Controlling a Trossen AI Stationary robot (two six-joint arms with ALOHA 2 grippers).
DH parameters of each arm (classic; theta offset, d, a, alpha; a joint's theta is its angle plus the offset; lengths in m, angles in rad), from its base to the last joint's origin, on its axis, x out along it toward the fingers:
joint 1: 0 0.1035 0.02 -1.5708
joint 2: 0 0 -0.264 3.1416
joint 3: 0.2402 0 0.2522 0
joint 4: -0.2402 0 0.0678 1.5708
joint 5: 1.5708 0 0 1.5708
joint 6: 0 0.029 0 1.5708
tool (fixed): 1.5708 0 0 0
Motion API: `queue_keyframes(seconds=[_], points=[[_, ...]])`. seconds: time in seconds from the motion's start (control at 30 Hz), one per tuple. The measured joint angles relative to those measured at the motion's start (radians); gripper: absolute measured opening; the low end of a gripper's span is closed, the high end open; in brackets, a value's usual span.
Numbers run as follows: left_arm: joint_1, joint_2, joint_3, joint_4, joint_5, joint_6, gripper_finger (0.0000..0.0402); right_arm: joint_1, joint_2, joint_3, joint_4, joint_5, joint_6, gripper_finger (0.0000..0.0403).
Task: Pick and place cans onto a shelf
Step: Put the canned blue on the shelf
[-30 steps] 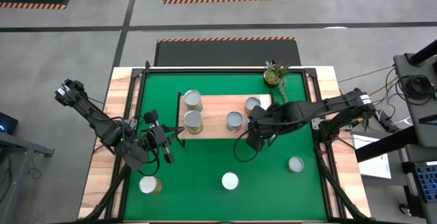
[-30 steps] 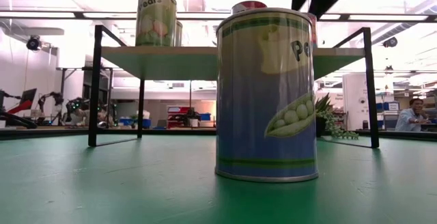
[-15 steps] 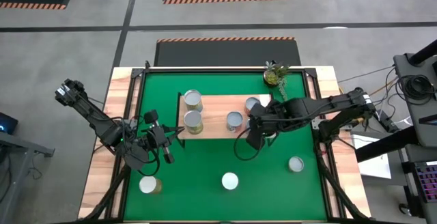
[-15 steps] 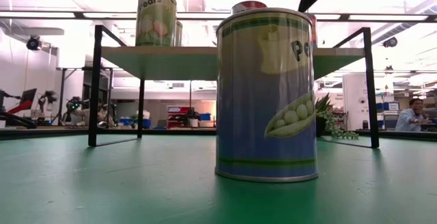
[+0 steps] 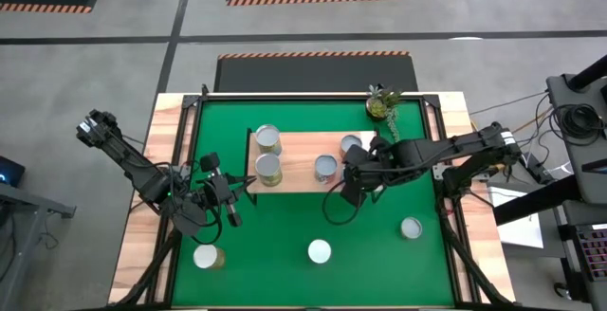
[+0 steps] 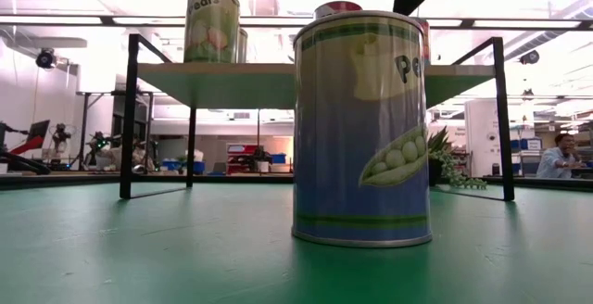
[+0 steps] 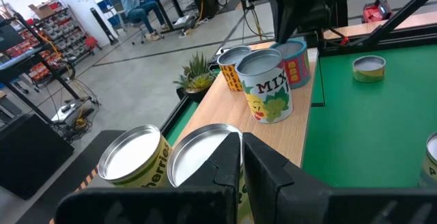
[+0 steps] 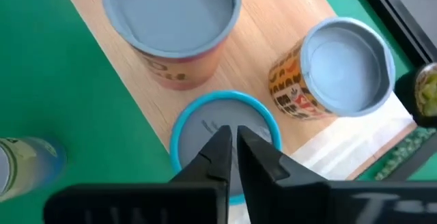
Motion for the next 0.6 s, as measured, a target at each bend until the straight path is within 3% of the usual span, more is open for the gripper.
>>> queue_keyframes(seconds=[0.6], points=[[0.0,0.0,0.0,0.0,0.0,0.003,0.0,0.003,0.002,-0.078,0.025,0.018,0.009,0.0013]])
